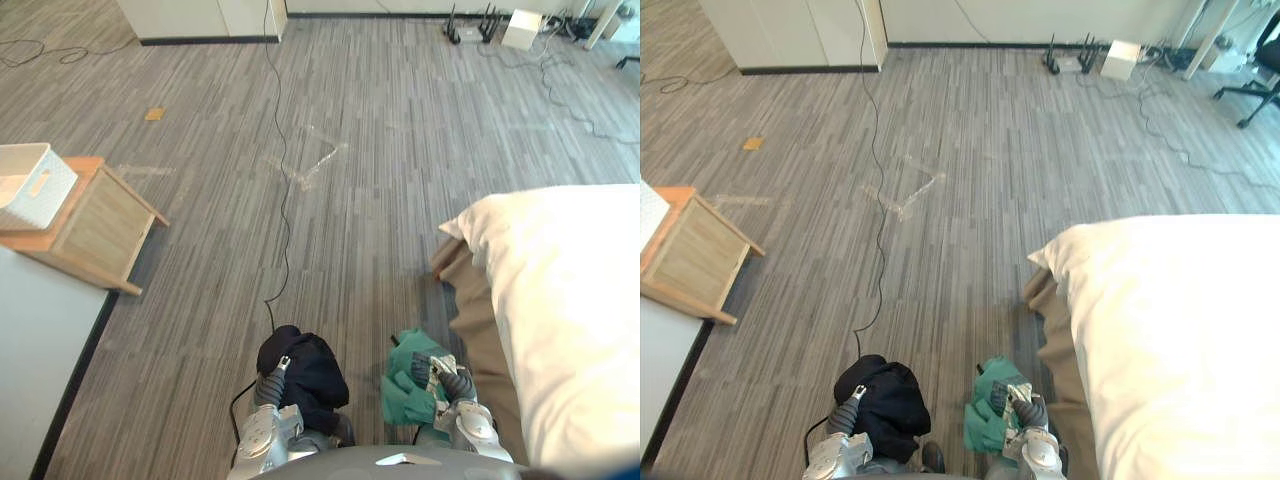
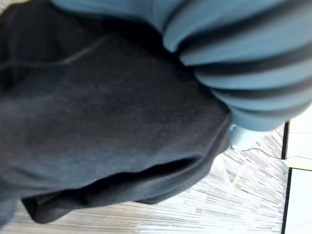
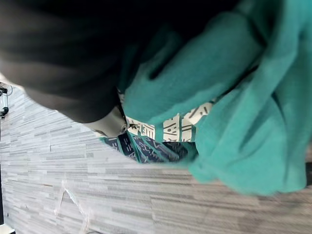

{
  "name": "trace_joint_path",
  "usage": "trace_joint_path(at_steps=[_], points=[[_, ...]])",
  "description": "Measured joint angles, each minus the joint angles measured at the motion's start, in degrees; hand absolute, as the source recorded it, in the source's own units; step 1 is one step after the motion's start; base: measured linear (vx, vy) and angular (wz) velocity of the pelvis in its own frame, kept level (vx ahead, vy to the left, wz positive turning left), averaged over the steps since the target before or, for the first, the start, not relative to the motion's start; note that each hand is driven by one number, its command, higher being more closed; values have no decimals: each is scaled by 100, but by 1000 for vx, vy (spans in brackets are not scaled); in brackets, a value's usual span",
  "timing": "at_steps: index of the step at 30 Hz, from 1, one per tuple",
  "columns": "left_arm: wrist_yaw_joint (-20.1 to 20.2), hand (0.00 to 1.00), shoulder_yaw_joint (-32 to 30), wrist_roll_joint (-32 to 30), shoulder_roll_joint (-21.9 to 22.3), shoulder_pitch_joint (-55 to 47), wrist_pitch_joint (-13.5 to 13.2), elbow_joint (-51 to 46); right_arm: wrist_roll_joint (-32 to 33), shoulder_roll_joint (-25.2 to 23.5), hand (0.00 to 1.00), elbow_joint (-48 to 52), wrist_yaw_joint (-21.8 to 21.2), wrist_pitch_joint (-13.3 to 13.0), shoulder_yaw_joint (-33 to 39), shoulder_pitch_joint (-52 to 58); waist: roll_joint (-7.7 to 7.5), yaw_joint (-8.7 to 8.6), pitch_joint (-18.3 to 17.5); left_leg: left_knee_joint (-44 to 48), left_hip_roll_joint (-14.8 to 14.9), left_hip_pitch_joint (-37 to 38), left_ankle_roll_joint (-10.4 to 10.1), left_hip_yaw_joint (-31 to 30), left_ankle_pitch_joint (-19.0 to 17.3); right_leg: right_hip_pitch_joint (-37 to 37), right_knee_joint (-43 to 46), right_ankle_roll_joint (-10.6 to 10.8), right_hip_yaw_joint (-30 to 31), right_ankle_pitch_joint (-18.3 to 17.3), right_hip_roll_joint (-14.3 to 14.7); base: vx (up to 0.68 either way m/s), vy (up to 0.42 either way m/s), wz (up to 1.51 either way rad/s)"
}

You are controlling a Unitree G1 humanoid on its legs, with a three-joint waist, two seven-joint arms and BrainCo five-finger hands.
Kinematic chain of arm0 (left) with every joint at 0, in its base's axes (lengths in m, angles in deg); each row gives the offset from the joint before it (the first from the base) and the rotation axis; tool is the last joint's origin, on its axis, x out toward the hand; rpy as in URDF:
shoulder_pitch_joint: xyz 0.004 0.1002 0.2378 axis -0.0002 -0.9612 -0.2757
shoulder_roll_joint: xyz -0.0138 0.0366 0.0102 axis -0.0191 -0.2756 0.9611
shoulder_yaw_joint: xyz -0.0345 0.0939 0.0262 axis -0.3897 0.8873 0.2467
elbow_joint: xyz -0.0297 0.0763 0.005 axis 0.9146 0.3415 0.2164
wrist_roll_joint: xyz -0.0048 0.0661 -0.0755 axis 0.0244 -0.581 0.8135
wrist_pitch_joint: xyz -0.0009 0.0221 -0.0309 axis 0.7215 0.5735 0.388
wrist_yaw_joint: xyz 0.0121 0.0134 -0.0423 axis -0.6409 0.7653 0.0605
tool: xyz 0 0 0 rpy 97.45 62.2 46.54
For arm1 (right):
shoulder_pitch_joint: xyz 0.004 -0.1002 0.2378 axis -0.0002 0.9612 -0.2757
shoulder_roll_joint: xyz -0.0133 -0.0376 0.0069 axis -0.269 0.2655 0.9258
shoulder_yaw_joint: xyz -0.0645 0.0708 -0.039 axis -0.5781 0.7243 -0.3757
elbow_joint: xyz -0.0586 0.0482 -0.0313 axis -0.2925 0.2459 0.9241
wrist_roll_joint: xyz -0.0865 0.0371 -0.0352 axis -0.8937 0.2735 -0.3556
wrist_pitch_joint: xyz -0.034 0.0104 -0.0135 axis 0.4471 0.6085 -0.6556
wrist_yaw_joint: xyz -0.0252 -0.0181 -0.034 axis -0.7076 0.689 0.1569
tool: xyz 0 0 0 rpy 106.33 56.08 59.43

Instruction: Tidy the bed and pick cloth on bed and put in laundry

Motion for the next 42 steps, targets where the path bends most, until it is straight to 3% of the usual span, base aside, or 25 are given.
trace_joint_path(at_steps=[2, 5, 6, 7, 8, 9, 12, 13, 14, 16, 17, 19, 22, 24, 25, 26, 27, 30, 33, 34, 35, 36, 38, 40, 42], points=[[1, 100, 18, 1, 61, 151, -4, -1, 1, 17, 100, 79, 11, -9, 84, -94, 206, -49, 137, 37, 251, 179, -17, -289, -3, -285, -649, -182, -403, -151, 173, 317, -123, 69], [9, 100, -2, -1, 113, 242, -19, -2, 0, 69, 100, 158, -11, -50, 37, -148, 352, -40, 210, 194, 626, 332, -432, -512, -153, -526, -3072, -41, -418, 276, 672, 414, -210, 67], [11, 100, -44, -1, 99, 242, -21, -4, 0, 49, 100, 148, -17, -45, 30, -218, 292, -36, 203, 205, 710, 428, -739, -572, -293, -565, -4360, -45, -223, 974, 793, 491, -322, 87], [15, 100, -85, -1, 73, 184, -22, -5, 1, 49, 100, 96, -18, -39, 21, -180, 94, -33, 128, 211, 718, 536, -1059, -580, -493, -565, -5255, -77, 111, 2161, 824, 518, -353, 68], [17, 100, -115, 2, 131, 233, -11, 135, 2, 113, 100, 2, -18, -34, 38, -246, 255, -19, 181, 212, 852, 611, -1188, -594, -587, -533, -5242, -407, 148, 2522, 1000, 565, -378, 26], [29, 100, -158, 1, 262, 233, 17, 179, 3, 230, 100, -162, -13, 8, 78, -522, 455, 68, 222, 260, 1098, 510, -1301, -546, -432, -566, -5082, -490, 216, 2421, 1158, 431, -285, -1], [122, 100, -116, 9, 408, 180, 15, 243, 2, 305, 100, -346, -29, 23, 65, -739, 496, 65, 266, 168, 1209, 760, -1229, -548, 214, -531, -4366, -547, 138, 1680, 1188, 389, -266, 22], [159, 100, -161, 39, 435, 178, 8, 242, 2, 308, 100, -406, -58, 23, -3, -773, 489, 84, 274, 954, 1366, 469, -1219, -644, 221, -329, -4354, -505, 48, 1402, 1273, 353, -273, 41], [174, 100, -200, 128, 451, 174, 8, 252, 6, 321, 100, -475, -62, 16, -112, -773, 487, 145, 286, 2167, 1531, -67, -968, -775, 406, -68, -4462, -479, -96, 1208, 1315, 393, -307, 37], [187, 100, -247, 308, 424, 133, 11, 253, 12, 312, 100, -513, -68, 17, -306, -690, 552, 264, 346, 3761, 1880, -704, -855, -769, 1252, 493, -4826, -520, -137, 1034, 1555, 339, -225, 12], [191, 100, -252, 387, 405, 123, 11, 264, 14, 329, 100, -513, -68, 13, -357, -670, 614, 337, 392, 4589, 2063, -1058, -801, -684, 875, 815, -4986, -617, -119, 857, 1703, 307, -149, -1], [199, 100, -249, 452, 407, 122, 11, 262, 15, 328, 100, -555, -67, 14, -356, -711, 644, 351, 408, 5079, 1945, -1531, -877, -604, 358, 1044, -5084, -708, -12, 675, 1741, 317, -94, -18], [215, 100, -253, 454, 405, 120, 11, 208, 12, 318, 100, -586, -112, 28, -355, -738, 641, 396, 412, 4532, 1494, -2074, -936, -319, -205, 1396, -5352, -729, 172, 613, 1753, 251, -1, -37], [277, 100, -258, 479, 406, 127, 11, 196, 7, 310, 100, -586, -127, 60, -292, -646, 639, 508, 406, 2939, 1238, -2060, -929, -67, -262, 1608, -5421, -582, 192, 640, 1714, 289, 93, -52], [299, 100, -258, 508, 406, 125, 12, 196, 7, 307, 100, -585, -127, 62, -259, -618, 643, 516, 404, 2427, 1171, -2030, -911, -37, -174, 1667, -5425, -537, 189, 619, 1714, 378, 166, -34], [329, 100, -260, 521, 406, 121, 23, 199, 6, 301, 100, -572, -127, 62, -178, -521, 668, 523, 379, 1371, 1069, -2010, -857, 61, 312, 1761, -5420, -392, 139, 534, 1718, 415, 193, -1], [333, 100, -316, 538, 383, 128, 34, 181, 5, 257, 100, -598, -120, 94, -145, -482, 612, 538, 381, 935, 932, -1834, -496, 204, 845, 1922, -5404, -236, 143, 440, 1618, 379, 161, 16], [328, 100, -380, 546, 295, 215, 28, 121, 4, 157, 100, -488, -86, 118, -154, -319, 206, 526, 272, 913, 532, -1866, -388, 297, 901, 2173, -5888, 60, 103, 660, 1359, 406, 99, 52], [321, 100, -543, 564, 317, 124, 17, -132, -5, -10, 100, -480, -51, 125, -184, -277, 0, 643, 258, 1614, 488, -2044, -243, 742, 531, 2713, -5941, 240, 193, 774, 1185, 328, 112, 35], [317, 100, -498, 559, 359, 21, 13, -155, -48, 41, 100, -457, -51, 120, -198, -142, 200, 667, 94, 1161, 502, -1896, -152, 739, 754, 2690, -5686, 316, 183, 673, 1268, 219, 135, 15], [325, 100, -476, 558, 313, -66, 10, -80, -141, 54, 100, -570, -50, 110, -199, -198, 175, 634, 26, 981, 431, -1615, -110, 851, 244, 2525, -4713, 559, 270, 153, 1068, 228, 116, 4], [322, 100, -472, 558, 296, -61, 36, 35, -169, 48, 100, -583, -47, 120, -203, -203, 118, 609, -21, 844, 320, -1497, -141, 860, 191, 2278, -4068, 660, 294, -11, 861, 300, 107, 9], [289, 100, -443, 558, 189, -78, 117, 131, -219, 27, 100, -573, -62, 124, -182, -175, -55, 502, -35, 417, 39, -1037, -137, 774, 170, 1082, -1369, 834, 493, 398, 229, 384, 95, 23], [274, 100, -290, 554, -37, -92, 168, 137, -223, 12, 100, -466, -86, 116, -102, -115, -142, 380, 34, 402, -42, -690, -46, 466, 58, 700, -147, 536, 204, 323, -126, 415, 32, 68], [275, 100, -227, 544, -74, -121, 202, 137, -220, 19, 100, -421, -86, 113, -11, -108, -103, 229, 81, 321, 4, -315, -57, 194, -13, 504, 115, 210, -142, 95, -240, 456, -35, 84]])
